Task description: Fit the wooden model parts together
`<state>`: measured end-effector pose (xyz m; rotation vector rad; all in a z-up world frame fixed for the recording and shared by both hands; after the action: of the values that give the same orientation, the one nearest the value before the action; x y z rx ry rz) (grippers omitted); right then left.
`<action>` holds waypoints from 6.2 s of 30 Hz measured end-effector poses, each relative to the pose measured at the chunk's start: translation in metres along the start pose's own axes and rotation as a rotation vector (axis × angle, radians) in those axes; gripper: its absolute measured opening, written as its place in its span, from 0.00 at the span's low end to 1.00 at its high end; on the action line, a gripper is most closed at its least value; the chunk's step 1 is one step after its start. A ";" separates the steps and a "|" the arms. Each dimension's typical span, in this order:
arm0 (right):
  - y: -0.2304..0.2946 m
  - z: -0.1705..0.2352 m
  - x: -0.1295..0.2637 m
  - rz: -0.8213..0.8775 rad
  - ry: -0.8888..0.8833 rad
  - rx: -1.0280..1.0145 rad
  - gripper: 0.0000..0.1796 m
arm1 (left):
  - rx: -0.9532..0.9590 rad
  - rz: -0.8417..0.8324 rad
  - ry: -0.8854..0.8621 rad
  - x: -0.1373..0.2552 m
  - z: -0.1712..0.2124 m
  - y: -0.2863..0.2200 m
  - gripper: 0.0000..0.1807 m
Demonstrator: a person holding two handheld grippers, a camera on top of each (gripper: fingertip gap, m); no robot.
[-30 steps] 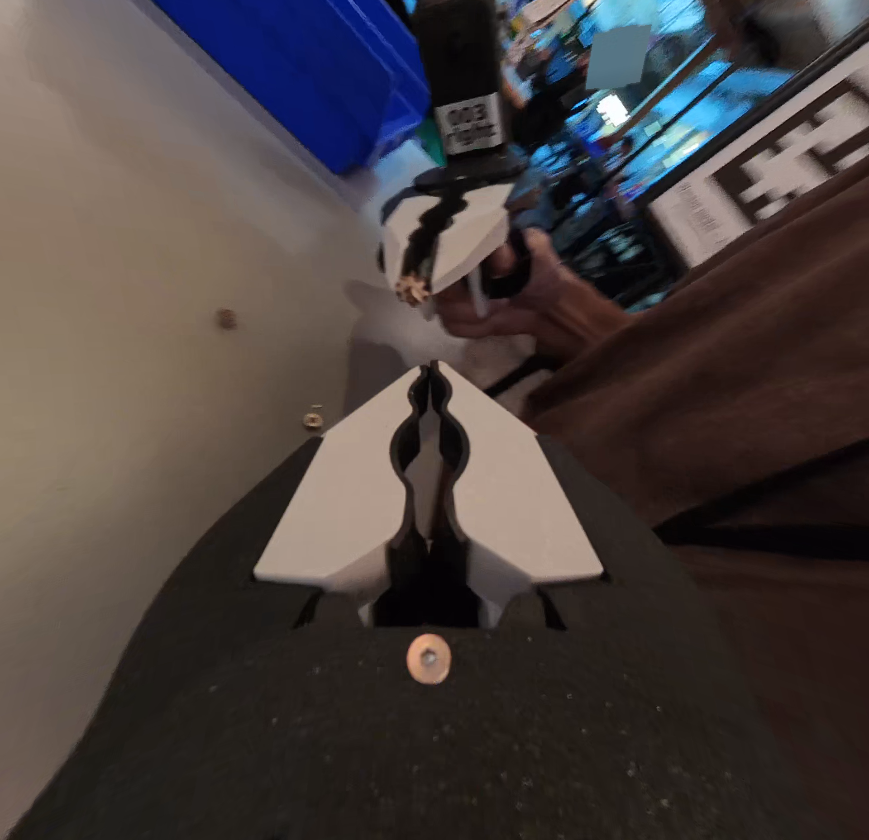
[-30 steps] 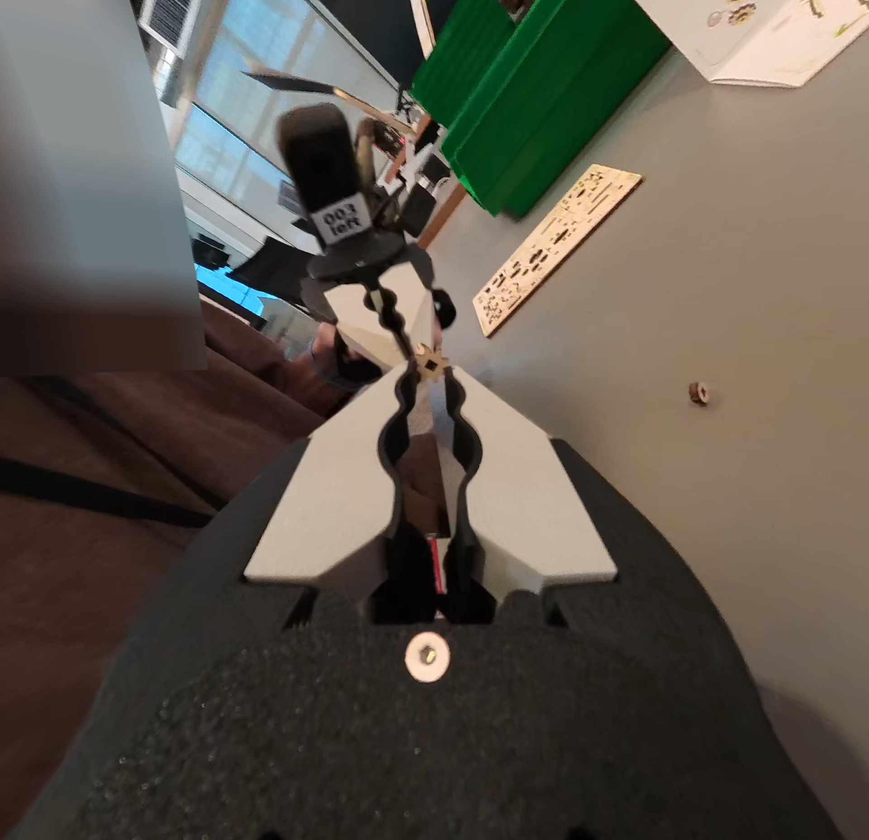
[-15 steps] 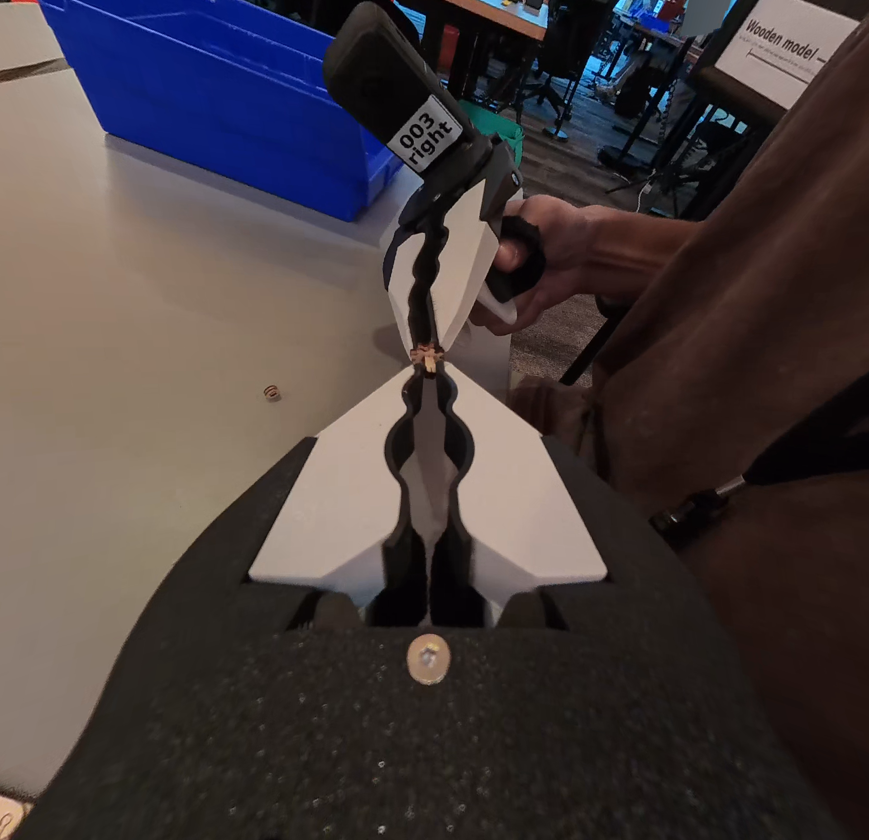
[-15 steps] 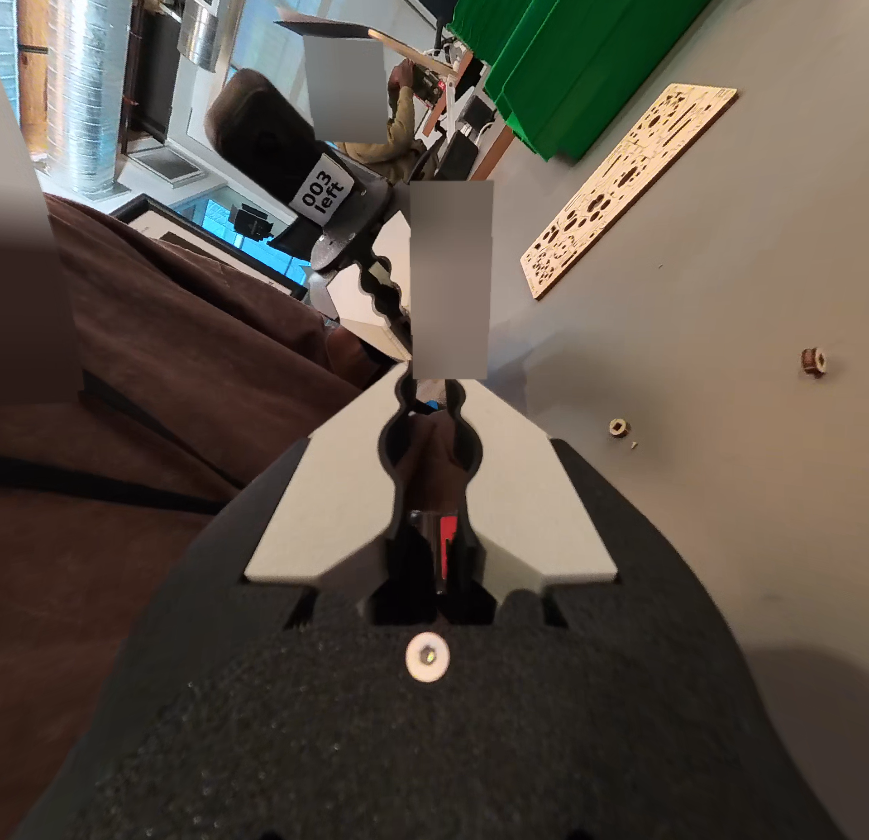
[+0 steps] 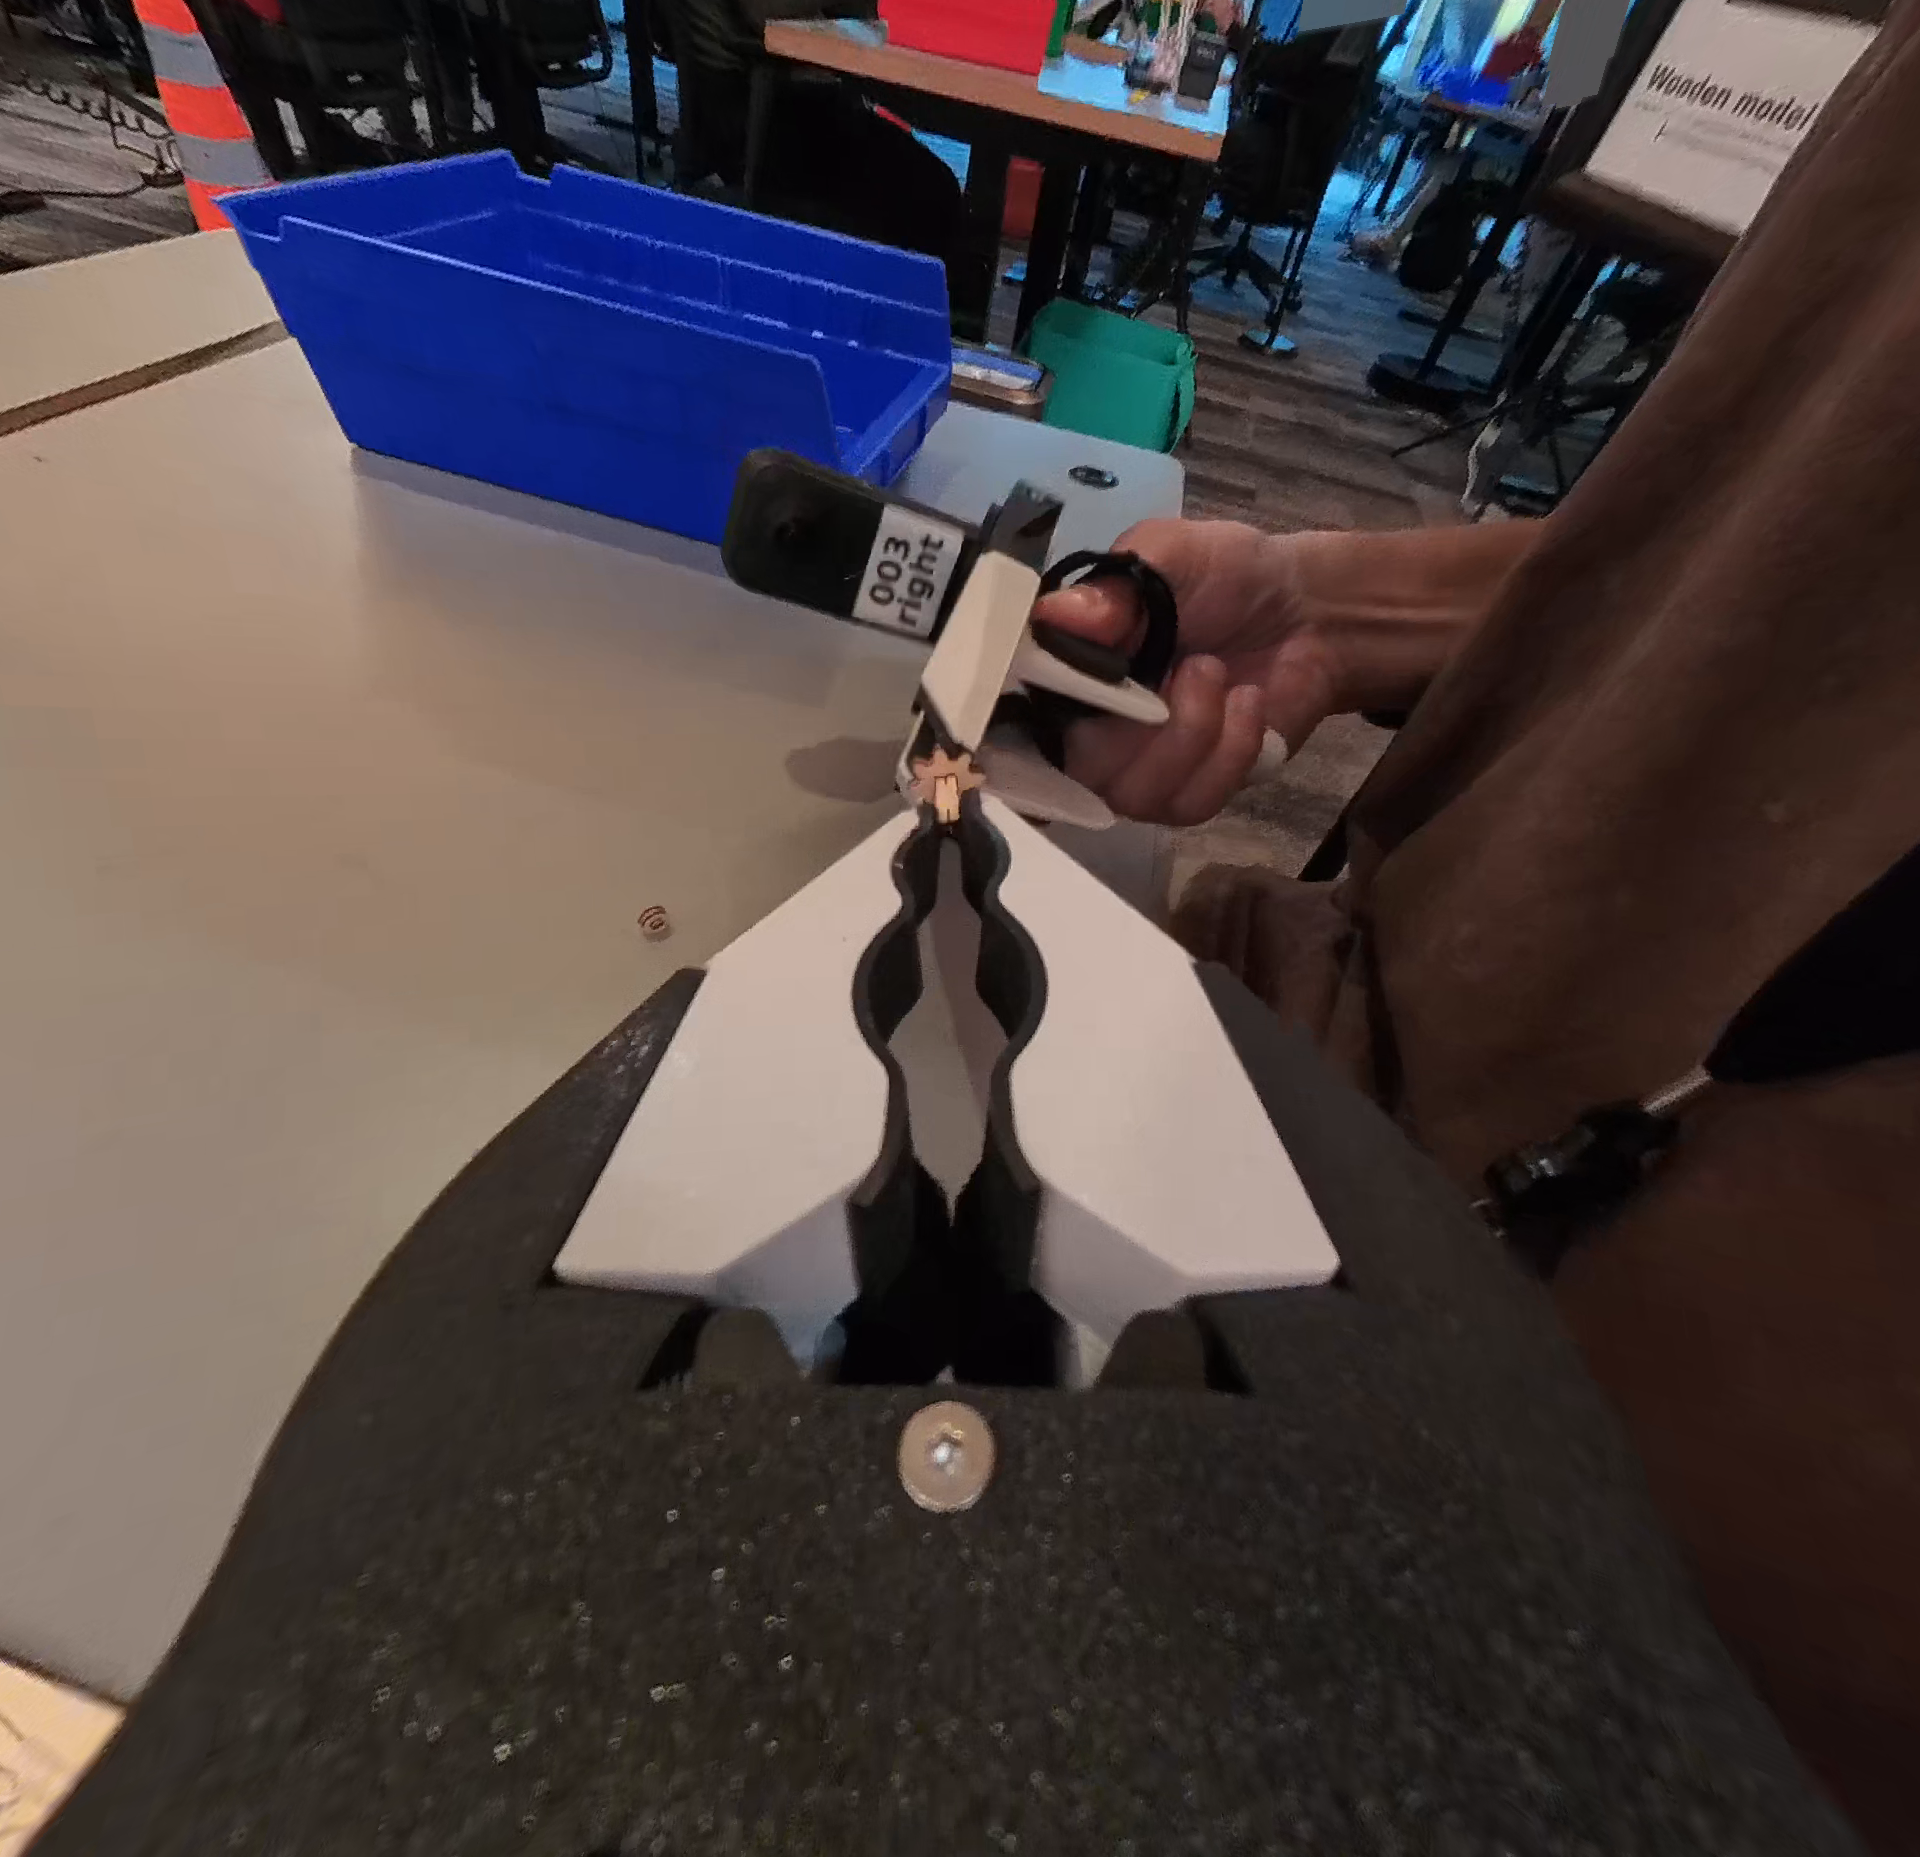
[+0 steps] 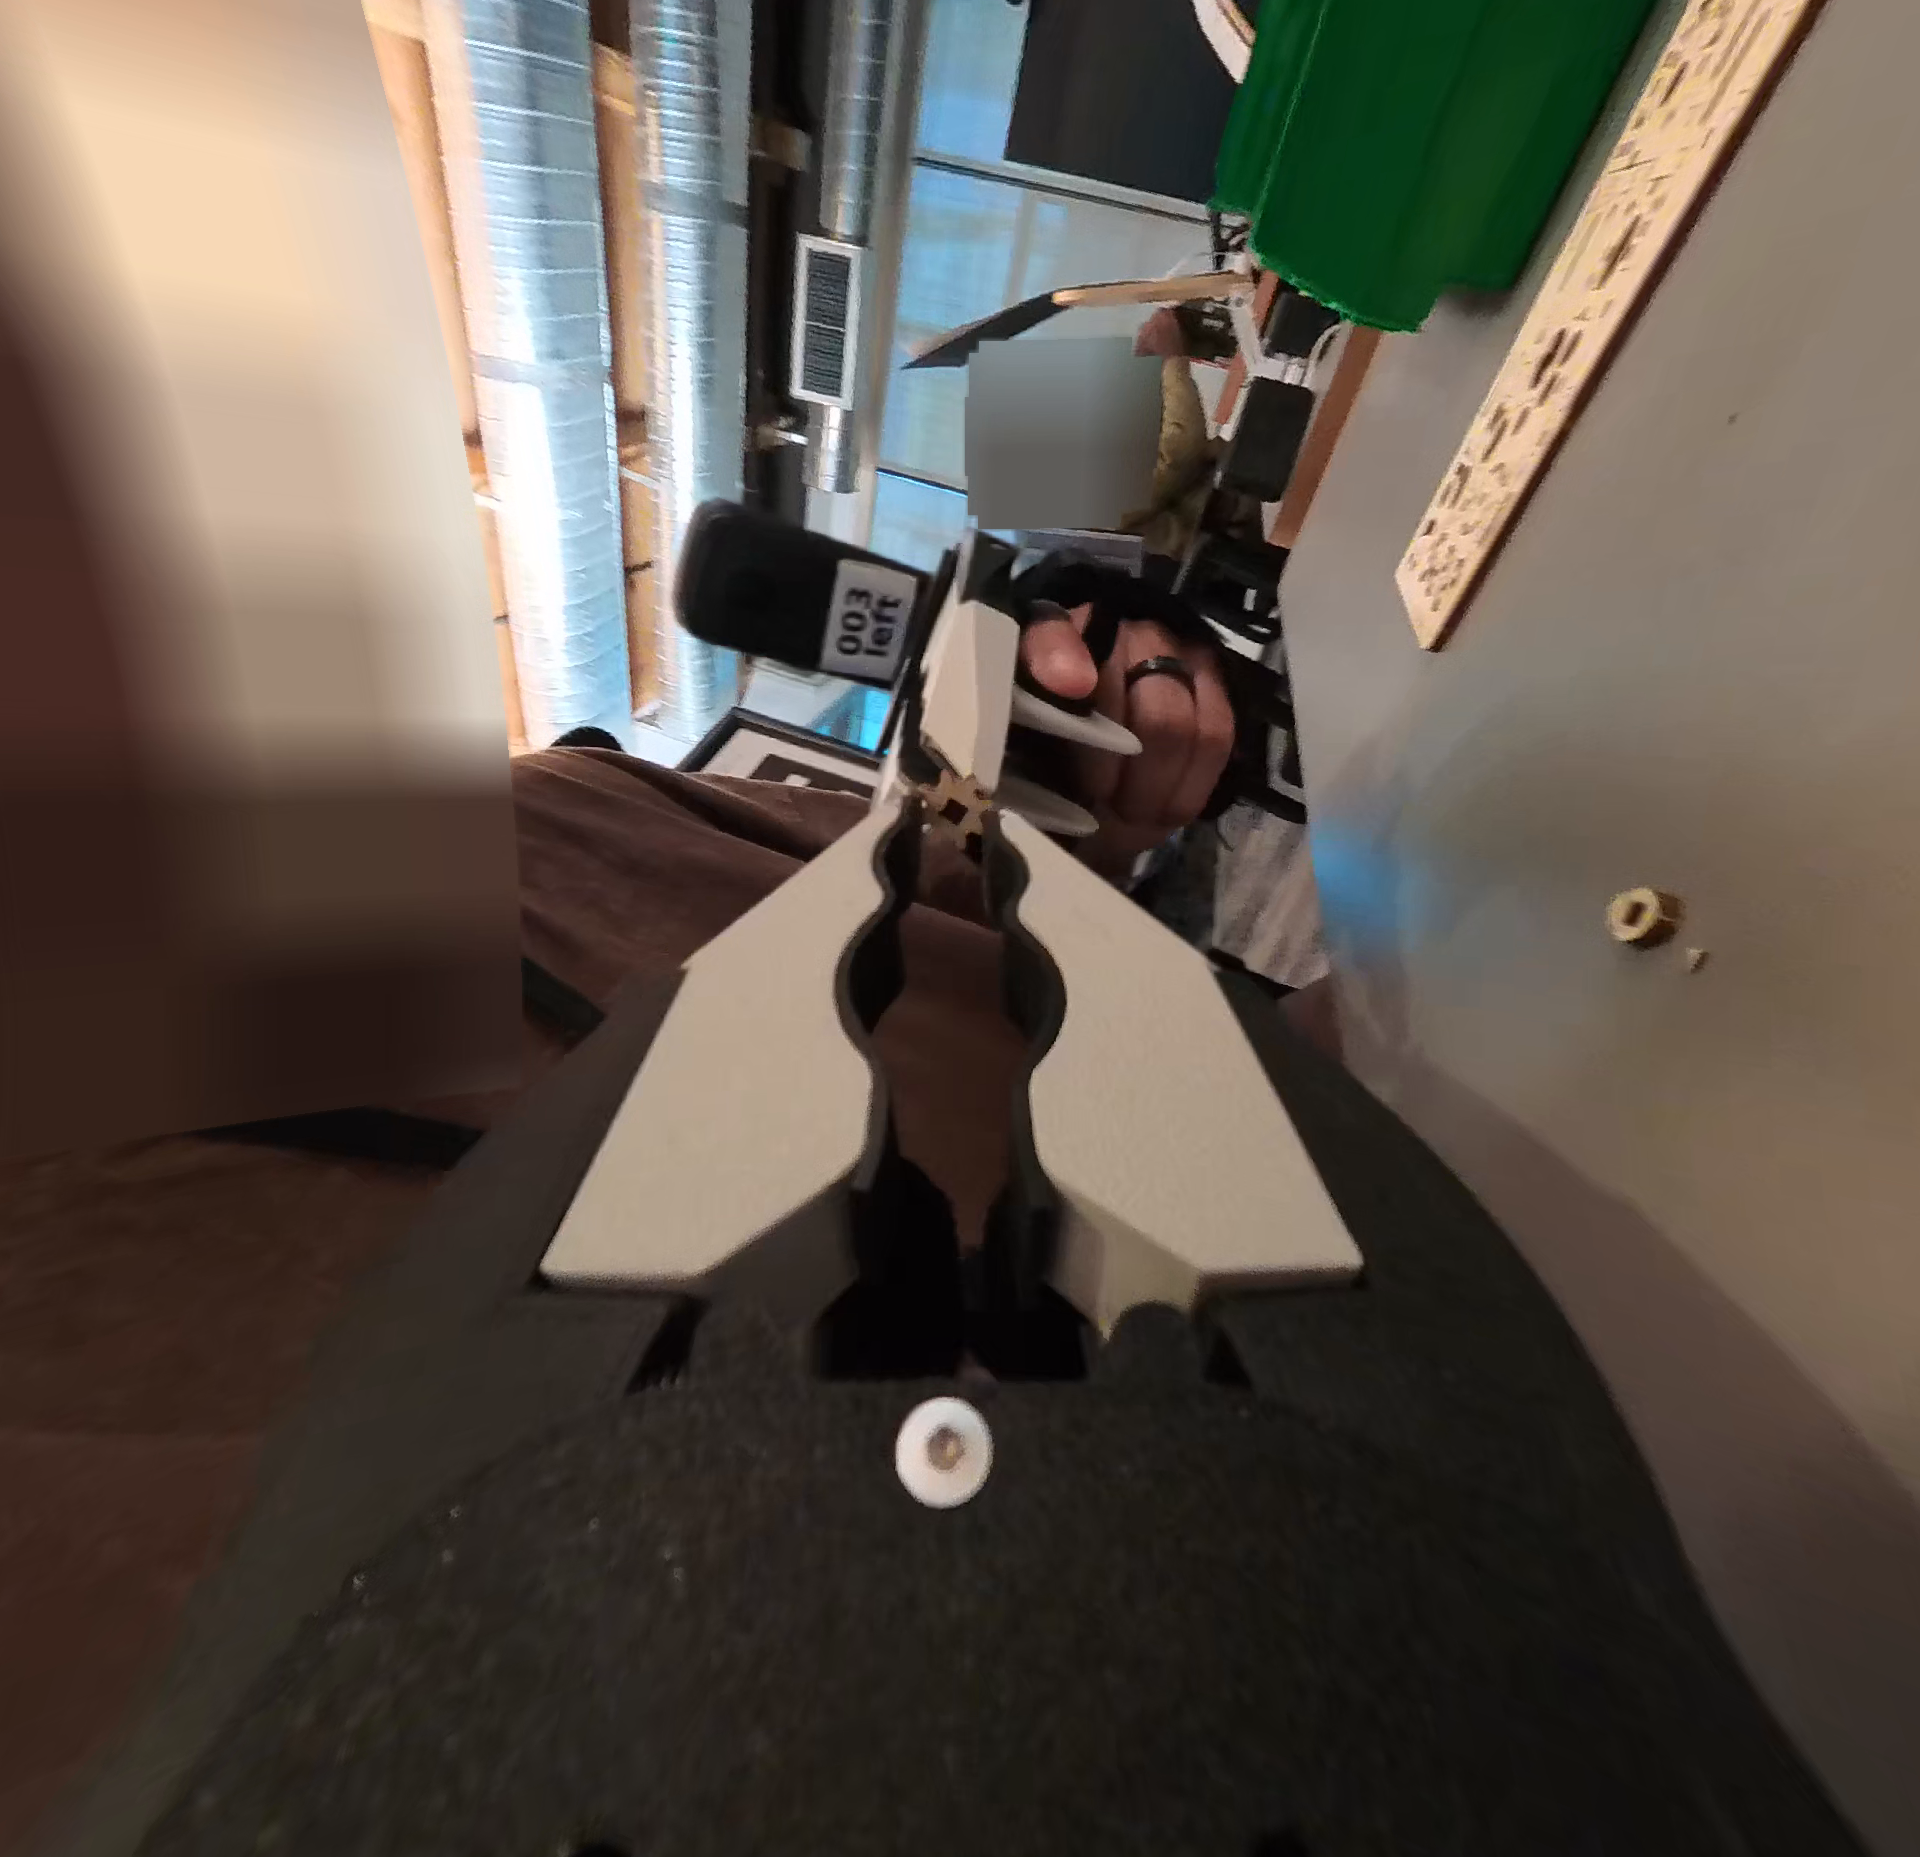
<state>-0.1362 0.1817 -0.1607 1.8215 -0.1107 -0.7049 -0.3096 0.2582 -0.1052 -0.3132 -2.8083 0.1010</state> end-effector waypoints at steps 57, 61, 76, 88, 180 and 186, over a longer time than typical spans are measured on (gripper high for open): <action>0.076 0.012 -0.018 0.349 0.307 1.048 0.00 | 0.444 0.381 -0.186 -0.008 -0.003 0.006 0.01; 0.079 0.007 -0.009 0.369 0.295 1.035 0.03 | 0.404 0.368 -0.169 -0.006 -0.005 0.007 0.01; 0.077 0.011 -0.015 0.368 0.308 1.054 0.02 | 0.402 0.364 -0.172 -0.004 -0.006 0.007 0.01; 0.076 0.014 -0.019 0.381 0.291 1.081 0.00 | 0.387 0.355 -0.156 -0.006 -0.005 0.003 0.01; 0.033 -0.126 0.083 0.868 -0.111 1.083 0.08 | 0.249 -0.635 -0.012 0.002 0.002 0.207 0.01; 0.025 -0.126 0.084 0.855 -0.124 1.115 0.08 | 0.268 -0.622 -0.096 0.006 0.018 0.212 0.01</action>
<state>0.0038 0.2437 -0.1479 2.4177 -1.5105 -0.0810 -0.2774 0.4656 -0.1427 0.6359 -2.7959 0.3485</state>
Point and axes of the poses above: each gripper's, where its closed fingertips meet, x back along the fingers, z out of its underside, y = z × x across the jaws, the point moved 10 cm from there along x, back along the fingers, and after that the axes turned 8 degrees about -z, right-handed, at the moved point
